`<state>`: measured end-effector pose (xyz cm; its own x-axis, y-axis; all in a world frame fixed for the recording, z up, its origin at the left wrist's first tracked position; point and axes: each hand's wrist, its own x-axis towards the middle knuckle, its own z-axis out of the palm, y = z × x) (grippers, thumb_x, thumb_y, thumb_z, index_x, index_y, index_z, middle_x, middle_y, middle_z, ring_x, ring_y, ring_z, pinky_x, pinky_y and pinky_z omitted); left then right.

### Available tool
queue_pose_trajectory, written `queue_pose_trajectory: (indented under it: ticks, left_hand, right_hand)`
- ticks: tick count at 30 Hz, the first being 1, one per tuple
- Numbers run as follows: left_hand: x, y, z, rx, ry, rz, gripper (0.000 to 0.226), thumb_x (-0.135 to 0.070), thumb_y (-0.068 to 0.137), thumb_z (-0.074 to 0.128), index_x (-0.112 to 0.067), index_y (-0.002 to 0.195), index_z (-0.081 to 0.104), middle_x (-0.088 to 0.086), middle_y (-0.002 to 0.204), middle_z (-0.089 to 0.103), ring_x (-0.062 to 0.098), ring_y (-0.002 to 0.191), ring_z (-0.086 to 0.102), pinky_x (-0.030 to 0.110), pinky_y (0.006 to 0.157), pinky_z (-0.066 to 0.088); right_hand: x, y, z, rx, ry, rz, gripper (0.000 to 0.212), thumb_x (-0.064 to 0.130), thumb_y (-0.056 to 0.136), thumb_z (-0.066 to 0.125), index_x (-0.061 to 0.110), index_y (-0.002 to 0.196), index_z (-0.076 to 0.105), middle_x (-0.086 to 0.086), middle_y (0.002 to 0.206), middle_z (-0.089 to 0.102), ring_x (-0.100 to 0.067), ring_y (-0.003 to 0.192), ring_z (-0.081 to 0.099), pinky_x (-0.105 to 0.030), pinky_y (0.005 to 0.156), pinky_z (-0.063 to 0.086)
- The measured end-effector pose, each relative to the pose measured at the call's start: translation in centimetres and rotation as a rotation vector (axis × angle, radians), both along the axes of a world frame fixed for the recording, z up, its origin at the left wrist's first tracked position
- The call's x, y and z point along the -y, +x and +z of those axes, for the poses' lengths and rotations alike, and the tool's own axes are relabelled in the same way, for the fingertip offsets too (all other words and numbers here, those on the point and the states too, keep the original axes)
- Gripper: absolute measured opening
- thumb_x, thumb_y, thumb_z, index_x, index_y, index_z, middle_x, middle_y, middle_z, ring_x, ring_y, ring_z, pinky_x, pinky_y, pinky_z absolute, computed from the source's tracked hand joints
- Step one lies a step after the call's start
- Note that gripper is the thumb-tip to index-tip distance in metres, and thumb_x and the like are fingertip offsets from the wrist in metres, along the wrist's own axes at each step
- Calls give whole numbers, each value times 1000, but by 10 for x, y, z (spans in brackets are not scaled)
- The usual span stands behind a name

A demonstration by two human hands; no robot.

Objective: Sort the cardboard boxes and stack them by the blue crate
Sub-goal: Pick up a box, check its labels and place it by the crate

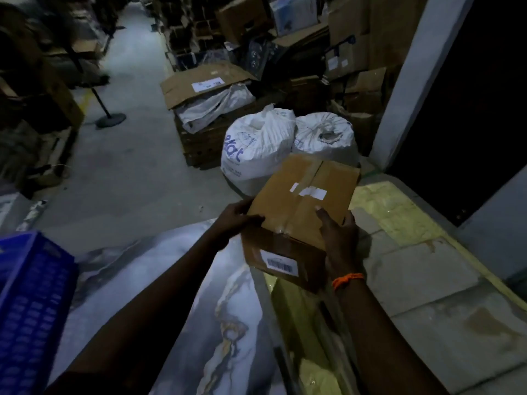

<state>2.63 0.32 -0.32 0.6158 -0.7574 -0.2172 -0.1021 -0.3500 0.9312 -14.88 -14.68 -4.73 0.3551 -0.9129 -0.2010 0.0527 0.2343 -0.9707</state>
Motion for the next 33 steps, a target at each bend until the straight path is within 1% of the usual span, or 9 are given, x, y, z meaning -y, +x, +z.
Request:
queue_pose_trajectory:
  ticks: [5, 9, 13, 16, 19, 22, 24, 28, 33]
  left_hand:
    - [-97, 9, -1, 57, -93, 270, 65, -28, 85, 83, -21, 144, 57, -8, 129, 63, 2, 104, 64, 12, 77, 53]
    - [-197, -4, -8, 60, -169, 382, 68, -30, 83, 84, -27, 144, 56, -13, 135, 63, 6, 124, 60, 27, 97, 55]
    - [-287, -33, -21, 55, -139, 500, 81, -51, 74, 86, -32, 146, 54, -11, 143, 60, 9, 131, 56, 43, 106, 52]
    - [-334, -57, -39, -10, -98, 618, 82, -51, 73, 88, -34, 146, 54, -12, 143, 59, 10, 131, 56, 45, 107, 50]
    - [-367, -90, -59, -41, -80, 705, 75, -40, 77, 87, -34, 144, 55, -15, 140, 61, 5, 128, 57, 43, 107, 50]
    - [-392, -129, -83, -60, -70, 723, 73, -33, 80, 87, -31, 145, 54, -15, 138, 63, 2, 127, 58, 45, 109, 50]
    - [-401, -151, -96, -85, -50, 720, 75, -33, 81, 86, -32, 147, 52, -16, 141, 61, 1, 129, 56, 45, 110, 48]
    - [-412, -163, -106, -163, -67, 729, 68, -48, 84, 81, -38, 144, 54, -14, 141, 61, 5, 130, 57, 45, 107, 49]
    - [-417, -134, -97, -397, -156, 812, 46, -55, 100, 52, -25, 132, 64, -5, 129, 70, 15, 119, 67, 49, 105, 50]
  right_hand:
    - [-66, 26, 34, 3, -19, 172, 59, 35, 83, 85, 18, 136, 62, -3, 121, 73, -23, 104, 71, -36, 76, 62]
    - [-126, 48, 28, -46, -38, 344, 67, 52, 69, 89, 32, 128, 66, 11, 117, 74, -17, 105, 72, -44, 84, 64]
    - [-194, 58, 15, -43, 0, 537, 55, 30, 85, 84, 26, 136, 62, 6, 119, 72, -13, 102, 71, -23, 67, 59]
    - [-236, 51, 3, -55, 32, 645, 54, 25, 89, 80, 25, 139, 59, 6, 118, 72, -4, 91, 73, -18, 65, 57]
    - [-266, 37, -18, -76, 50, 721, 53, 25, 88, 82, 26, 136, 60, 3, 118, 74, -7, 97, 74, -25, 71, 62]
    - [-279, 23, -36, -145, 21, 771, 53, 36, 82, 86, 44, 129, 62, 13, 117, 74, -17, 110, 72, -44, 84, 64]
    - [-281, 14, -42, -182, -50, 799, 52, 44, 81, 85, 52, 125, 60, 19, 119, 72, -13, 114, 69, -47, 89, 62]
    - [-279, -4, -48, -159, -117, 847, 40, 39, 94, 74, 38, 132, 60, 11, 127, 71, -14, 118, 67, -49, 100, 56]
    - [-254, -2, -51, -136, 104, 711, 42, 49, 101, 52, 24, 133, 62, 8, 126, 73, -17, 126, 64, -43, 100, 52]
